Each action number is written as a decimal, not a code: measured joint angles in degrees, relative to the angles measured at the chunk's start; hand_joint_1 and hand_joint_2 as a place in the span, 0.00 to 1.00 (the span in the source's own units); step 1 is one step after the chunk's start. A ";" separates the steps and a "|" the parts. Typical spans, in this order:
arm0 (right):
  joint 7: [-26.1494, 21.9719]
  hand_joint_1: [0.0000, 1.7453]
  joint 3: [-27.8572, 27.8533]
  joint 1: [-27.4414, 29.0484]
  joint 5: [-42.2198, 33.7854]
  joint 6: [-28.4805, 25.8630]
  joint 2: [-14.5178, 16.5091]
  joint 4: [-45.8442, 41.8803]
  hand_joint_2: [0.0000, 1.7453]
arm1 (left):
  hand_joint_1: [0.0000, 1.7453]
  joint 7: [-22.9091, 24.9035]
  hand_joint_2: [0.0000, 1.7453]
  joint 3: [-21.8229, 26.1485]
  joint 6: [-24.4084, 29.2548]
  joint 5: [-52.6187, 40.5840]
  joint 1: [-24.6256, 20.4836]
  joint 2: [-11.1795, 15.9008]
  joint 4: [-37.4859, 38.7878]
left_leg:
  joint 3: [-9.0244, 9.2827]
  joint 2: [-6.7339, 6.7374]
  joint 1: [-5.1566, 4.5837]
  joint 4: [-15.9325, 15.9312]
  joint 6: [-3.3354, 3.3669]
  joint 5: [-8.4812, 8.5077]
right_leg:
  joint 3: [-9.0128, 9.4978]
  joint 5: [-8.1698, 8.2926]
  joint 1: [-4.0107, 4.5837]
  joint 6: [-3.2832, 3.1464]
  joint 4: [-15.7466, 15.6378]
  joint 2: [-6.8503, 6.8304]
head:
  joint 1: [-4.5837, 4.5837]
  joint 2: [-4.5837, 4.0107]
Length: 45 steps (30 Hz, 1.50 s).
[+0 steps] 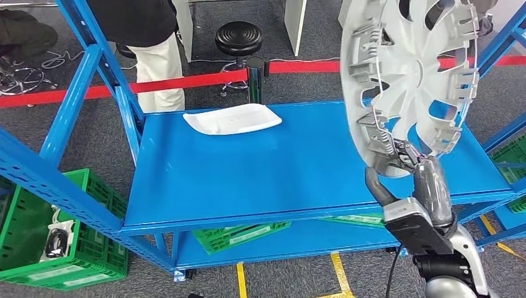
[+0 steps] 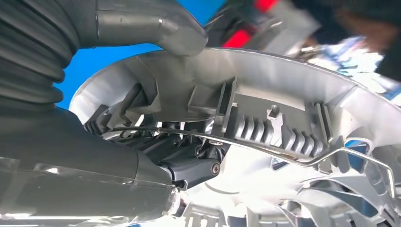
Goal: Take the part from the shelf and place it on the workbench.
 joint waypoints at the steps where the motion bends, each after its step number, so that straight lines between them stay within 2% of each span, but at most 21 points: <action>1: -1.31 1.00 0.32 -0.28 -1.87 -0.16 0.57 -0.63 1.00 | 0.00 -0.04 1.00 0.00 0.19 0.05 0.00 0.03 0.00 | 0.00 0.02 0.00 0.00 0.00 0.00 | 0.00 0.00 0.00 0.00 0.00 0.01 | 0.01 0.00; 7: -7.07 1.00 3.08 -2.38 -10.87 0.59 3.85 -4.42 1.00 | 0.00 -0.84 1.00 0.00 1.67 0.37 0.00 0.35 0.00 | 0.01 0.02 0.01 0.00 0.00 0.00 | 0.00 0.00 0.01 0.00 0.01 0.00 | -0.01 0.00; 16: -12.78 1.00 6.84 -2.88 -13.60 -0.43 7.27 -9.08 1.00 | 0.00 -1.41 1.00 0.00 4.34 -0.19 0.02 0.76 0.00 | 0.00 -0.06 0.01 -0.01 0.00 0.00 | -0.01 -0.02 0.01 -0.03 0.01 0.00 | 0.01 0.00; 23: -16.01 1.00 8.78 -2.50 -15.97 -0.95 8.82 -11.15 1.00 | 0.00 -1.74 1.00 0.00 5.55 -0.46 0.03 1.39 0.01 | 0.00 -0.24 0.01 -0.01 -0.01 0.01 | 0.00 -0.03 0.00 -0.04 0.00 -0.03 | 0.07 0.00; 27: -22.78 1.00 9.82 -2.38 -23.22 0.65 10.11 -11.79 1.00 | 0.00 -3.46 1.00 0.02 6.79 0.43 0.04 2.65 0.03 | -0.01 -0.32 0.03 -0.01 -0.03 0.02 | 0.00 -0.04 0.02 -0.05 0.01 -0.11 | 0.08 0.00; 31: -31.11 1.00 10.69 -2.37 -33.45 4.43 12.45 -11.53 1.00 | 0.00 -5.34 1.00 0.62 4.30 3.24 0.06 4.72 0.03 | -0.02 -0.32 0.09 -0.02 -0.05 0.03 | 0.01 -0.07 0.07 -0.10 0.03 -0.12 | 0.06 0.00; 34: -34.64 1.00 11.11 -2.16 -37.85 5.82 14.30 -10.61 1.00 | 0.00 -6.97 1.00 1.36 3.75 4.60 0.06 6.09 0.02 | -0.02 -0.31 0.11 -0.03 -0.06 0.03 | 0.01 -0.09 0.10 -0.13 0.03 -0.13 | 0.06 0.00; 39: -36.20 1.00 11.85 -1.77 -41.14 6.19 16.89 -8.28 1.00 | 0.00 -7.84 1.00 2.64 4.25 5.41 0.07 7.34 0.02 | -0.03 -0.28 0.11 -0.04 -0.06 0.04 | 0.01 -0.09 0.11 -0.14 0.03 -0.13 | 0.07 0.00; 45: -36.75 1.00 12.94 -1.55 -41.23 6.55 19.16 -4.93 1.00 | 0.00 -8.47 1.00 3.83 4.90 6.16 0.13 7.70 -0.06 | -0.02 -0.18 0.10 -0.04 -0.06 0.03 | 0.01 -0.09 0.09 -0.14 0.02 -0.13 | 0.14 0.00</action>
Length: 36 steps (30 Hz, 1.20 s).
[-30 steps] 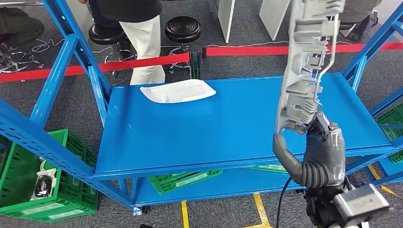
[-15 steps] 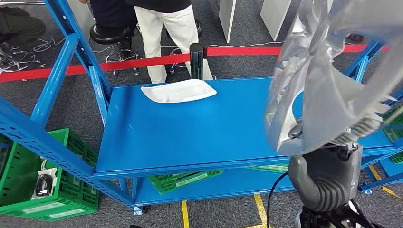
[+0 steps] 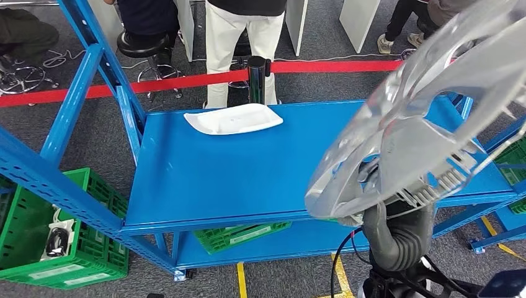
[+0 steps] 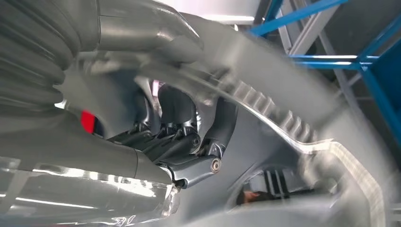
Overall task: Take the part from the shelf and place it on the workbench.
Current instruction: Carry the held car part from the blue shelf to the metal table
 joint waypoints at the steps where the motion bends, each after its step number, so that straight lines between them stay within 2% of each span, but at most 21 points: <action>1: 0.01 1.00 0.16 0.13 -0.05 0.01 0.28 0.49 1.00 | 0.00 -0.03 1.00 0.17 0.01 0.02 0.01 0.02 -0.03 | -0.01 0.01 0.00 0.00 0.00 0.00 | -0.01 0.00 0.00 0.00 0.00 0.00 | 0.01 0.00; 8: -0.16 1.00 1.05 0.30 -0.72 -0.86 1.60 3.27 1.00 | 0.00 -0.68 1.00 1.35 1.33 1.34 0.13 0.11 -0.29 | 0.00 0.07 0.00 0.00 -0.01 -0.01 | -0.03 0.00 0.01 0.00 0.00 0.01 | 0.00 0.00; 13: -0.83 1.00 1.64 0.24 -1.26 -1.25 1.99 4.98 1.00 | 0.00 1.49 1.00 2.48 2.46 2.37 0.28 0.10 -0.42 | -0.01 0.06 0.00 0.00 -0.01 -0.01 | -0.03 0.00 0.01 0.00 0.00 0.01 | 0.01 0.00; 36: -1.60 1.00 2.44 0.41 1.20 -3.72 2.81 7.69 1.00 | 0.00 1.07 1.00 3.86 1.69 0.96 0.47 0.19 -0.44 | -0.02 -0.30 0.00 0.00 -0.01 0.00 | -0.02 0.00 0.01 0.00 -0.01 -0.04 | 0.02 0.00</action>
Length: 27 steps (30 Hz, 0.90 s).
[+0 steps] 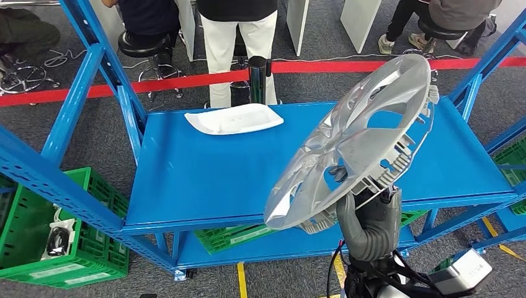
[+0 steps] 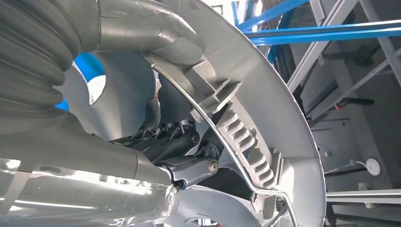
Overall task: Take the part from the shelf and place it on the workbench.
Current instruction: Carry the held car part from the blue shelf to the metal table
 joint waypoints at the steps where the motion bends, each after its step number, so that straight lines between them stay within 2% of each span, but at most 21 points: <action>1: 0.00 1.00 0.02 0.00 0.04 -0.07 0.00 -0.04 1.00 | 0.00 -0.02 1.00 0.00 -0.01 0.00 0.00 0.00 0.00 | 0.00 -0.01 0.00 0.00 0.00 0.00 | 0.00 0.00 0.00 0.00 0.00 0.00 | 0.01 0.00; 27: 0.00 1.00 0.39 0.04 4.13 -0.73 -0.07 -4.50 1.00 | 0.00 -0.64 1.00 -0.02 -0.08 -0.74 0.01 0.04 0.00 | 0.00 -0.11 0.00 0.00 0.00 0.00 | 0.01 0.00 0.00 0.00 0.00 -0.02 | 0.01 0.00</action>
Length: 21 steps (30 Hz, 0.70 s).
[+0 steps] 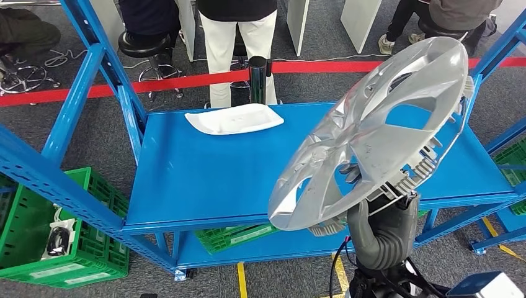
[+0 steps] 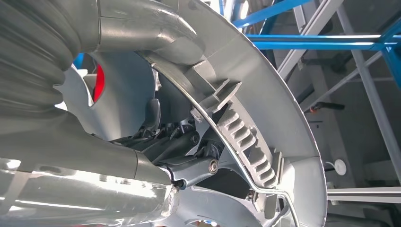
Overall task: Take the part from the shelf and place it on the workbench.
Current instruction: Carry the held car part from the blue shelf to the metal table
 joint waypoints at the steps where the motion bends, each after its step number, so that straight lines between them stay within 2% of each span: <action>1: 0.01 1.00 0.01 0.00 0.22 0.07 0.00 -0.12 1.00 | 0.00 0.01 1.00 0.00 -0.01 0.00 0.00 0.00 0.00 | 0.00 0.00 0.00 0.00 0.00 0.00 | 0.00 0.00 0.00 0.00 0.00 0.00 | -0.01 0.00; 8: 0.72 1.00 0.14 -0.22 1.75 0.63 0.00 -1.23 1.00 | 0.00 0.02 1.00 0.00 -0.30 0.07 0.00 -0.01 0.00 | -0.02 0.00 -0.07 0.08 0.06 -0.04 | 0.01 0.05 -0.05 0.06 -0.07 -0.03 | -0.02 0.00; 11: 0.85 1.00 0.17 -0.42 1.55 0.99 -0.02 -1.37 1.00 | 0.00 0.05 1.00 0.00 -0.54 0.16 0.01 -0.01 0.00 | -0.07 -0.03 -0.22 0.21 0.41 0.18 | 0.04 0.47 -0.17 0.45 -0.29 -0.08 | -0.22 0.00; 13: 0.87 1.00 0.18 -0.60 1.27 1.27 -0.04 -1.50 1.00 | 0.00 0.11 1.00 0.00 -0.58 0.17 -0.01 -0.09 -0.02 | 0.06 0.04 0.11 -0.36 0.76 0.71 | -0.19 -0.15 -0.14 0.70 0.22 -0.03 | -0.26 0.00; 15: 0.87 1.00 0.22 -0.81 1.06 1.51 -0.11 -1.58 1.00 | 0.00 0.16 1.00 0.00 -0.63 0.17 -0.01 -0.20 -0.04 | 0.12 0.13 0.40 -0.87 1.10 1.17 | -1.82 -3.04 -0.19 0.96 4.28 0.05 | 0.14 0.00; 17: 0.87 1.00 0.28 -0.92 0.83 1.71 -0.16 -1.57 1.00 | 0.00 0.21 1.00 0.00 -0.74 0.17 0.02 -0.30 -0.06 | -0.05 0.16 0.41 -0.91 1.15 1.35 | -4.93 -6.93 -0.26 1.17 11.99 0.10 | 0.63 0.00; 18: 0.87 1.00 0.31 -0.91 0.69 1.79 -0.16 -1.55 1.00 | 0.00 0.24 1.00 0.00 -0.80 0.16 0.04 -0.34 -0.08 | -0.12 0.15 0.41 -0.89 1.09 1.42 | -6.28 -8.15 -0.28 1.23 15.32 0.10 | 0.79 0.00; 19: 0.87 1.00 0.33 -0.90 0.52 1.86 -0.17 -1.52 1.00 | 0.00 0.27 1.00 0.00 -0.84 0.16 0.05 -0.38 -0.09 | -0.18 0.12 0.42 -0.87 1.00 1.50 | -7.00 -8.48 -0.29 1.23 17.17 0.10 | 0.89 0.00; 20: 0.87 1.00 0.35 -0.89 0.41 1.95 -0.17 -1.51 1.00 | 0.00 0.29 1.00 0.00 -0.86 0.15 0.06 -0.40 -0.10 | -0.21 0.07 0.47 -0.84 0.87 1.58 | -6.68 -7.57 -0.30 1.18 16.68 0.10 | 0.99 0.00; 21: 0.87 1.00 0.36 -0.89 0.33 2.02 -0.17 -1.51 1.00 | 0.00 0.30 1.00 0.00 -0.87 0.15 0.06 -0.42 -0.11 | -0.22 -0.01 0.55 -0.79 0.72 1.63 | -5.53 -5.73 -0.31 1.12 14.29 0.10 | 1.08 0.00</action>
